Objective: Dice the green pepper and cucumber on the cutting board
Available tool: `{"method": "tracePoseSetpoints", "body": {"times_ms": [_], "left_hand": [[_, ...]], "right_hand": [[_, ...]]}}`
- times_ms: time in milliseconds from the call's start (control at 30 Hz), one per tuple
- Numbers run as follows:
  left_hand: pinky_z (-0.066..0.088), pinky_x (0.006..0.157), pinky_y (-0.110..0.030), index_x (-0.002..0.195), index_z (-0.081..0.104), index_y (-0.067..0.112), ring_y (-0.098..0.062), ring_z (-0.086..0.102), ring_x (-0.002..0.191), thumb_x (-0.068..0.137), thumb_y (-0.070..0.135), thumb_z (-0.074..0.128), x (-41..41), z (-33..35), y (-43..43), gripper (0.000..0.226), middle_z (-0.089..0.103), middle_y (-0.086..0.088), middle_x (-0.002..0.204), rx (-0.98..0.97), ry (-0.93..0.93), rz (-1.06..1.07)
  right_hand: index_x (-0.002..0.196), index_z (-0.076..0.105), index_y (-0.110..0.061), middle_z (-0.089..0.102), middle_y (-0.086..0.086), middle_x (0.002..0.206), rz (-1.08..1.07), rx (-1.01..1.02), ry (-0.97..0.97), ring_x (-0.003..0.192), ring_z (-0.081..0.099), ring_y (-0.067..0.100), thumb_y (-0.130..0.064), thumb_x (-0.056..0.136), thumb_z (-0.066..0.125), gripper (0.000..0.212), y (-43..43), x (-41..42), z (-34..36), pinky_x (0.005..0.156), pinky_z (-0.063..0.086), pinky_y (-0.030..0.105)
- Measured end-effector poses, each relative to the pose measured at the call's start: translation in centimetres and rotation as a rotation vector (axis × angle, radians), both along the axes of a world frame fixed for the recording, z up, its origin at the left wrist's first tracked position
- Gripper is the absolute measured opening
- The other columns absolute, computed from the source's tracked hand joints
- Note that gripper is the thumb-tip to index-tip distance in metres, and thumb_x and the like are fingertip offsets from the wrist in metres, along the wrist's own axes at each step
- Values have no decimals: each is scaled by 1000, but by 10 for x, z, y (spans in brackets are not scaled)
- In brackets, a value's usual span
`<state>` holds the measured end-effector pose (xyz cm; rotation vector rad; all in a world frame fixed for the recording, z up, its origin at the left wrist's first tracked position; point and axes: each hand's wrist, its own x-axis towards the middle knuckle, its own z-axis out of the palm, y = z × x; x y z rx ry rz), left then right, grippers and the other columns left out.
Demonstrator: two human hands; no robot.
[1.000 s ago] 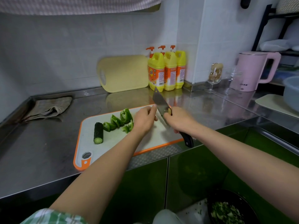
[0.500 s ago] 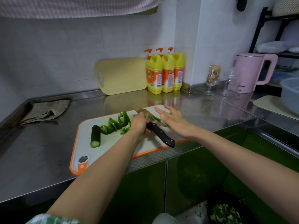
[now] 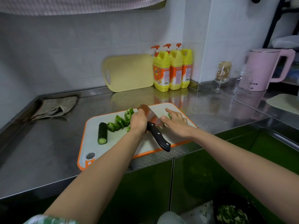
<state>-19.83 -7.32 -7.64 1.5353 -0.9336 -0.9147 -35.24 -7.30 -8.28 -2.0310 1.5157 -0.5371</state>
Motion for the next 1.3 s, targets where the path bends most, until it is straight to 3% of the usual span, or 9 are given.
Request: {"method": "tracePoseSetpoints", "body": {"times_ms": [167,233,300,433,567,633,733,833,1300], "left_hand": [[46,70,-49,69,49,9,-46,62,89,92,25,31,10,8,5,33,55,-32,83,-32,-105,75],[41,66,-41,66,45,10,-45,60,77,94,23,31,10,12,7,35,54,-28,73,-55,-110,77],[39,61,-37,64,45,7,-34,50,54,96,21,30,6,16,9,37,48,-18,58,-64,-90,51],[51,63,-40,74,56,-4,-36,58,57,91,22,33,-11,24,7,39,59,-26,62,-94,-102,-17],[44,40,-23,84,53,-1,-23,54,43,97,15,32,-29,36,10,29,61,-21,69,-112,-8,-205],[51,58,-33,96,59,2,-30,60,65,94,19,39,-27,28,4,27,64,-22,91,-150,-223,-286],[47,93,-36,118,66,15,-28,58,110,84,4,50,-12,6,-13,40,66,-8,120,-183,-962,-397],[41,100,-39,132,58,21,-30,46,125,83,-4,49,-13,-6,-25,56,61,-8,130,-205,-1299,-554],[36,77,-34,111,58,12,-29,51,106,94,15,44,-16,-8,-34,23,62,-10,113,-246,-1793,-512]], "right_hand": [[147,39,-21,23,-1,157,33,-119,-1,147,10,20,-39,105,30,47,4,4,11,116,8,39],[135,55,-20,46,1,141,-4,-263,-69,135,35,23,-34,103,40,38,1,3,23,113,25,42],[121,62,-15,60,-2,104,6,-213,-257,100,57,17,-34,100,49,32,6,1,39,90,47,34],[121,48,-17,64,3,86,210,147,-38,71,61,15,-41,89,64,43,29,-2,61,65,49,30],[100,55,-9,50,7,64,34,19,-164,49,44,18,-7,92,46,12,27,-7,57,43,36,24],[84,53,-12,42,5,60,-83,47,-405,46,35,15,-5,92,42,15,22,-17,54,40,28,22],[83,47,-13,37,3,59,-169,131,-627,43,30,12,-5,93,41,14,15,-34,48,38,24,21],[76,40,-16,35,2,57,-192,166,-702,41,28,11,-3,91,42,20,10,-44,44,38,24,20],[79,45,-14,45,4,58,-231,215,-649,39,36,12,-12,98,45,19,6,-48,34,35,27,18]]}}
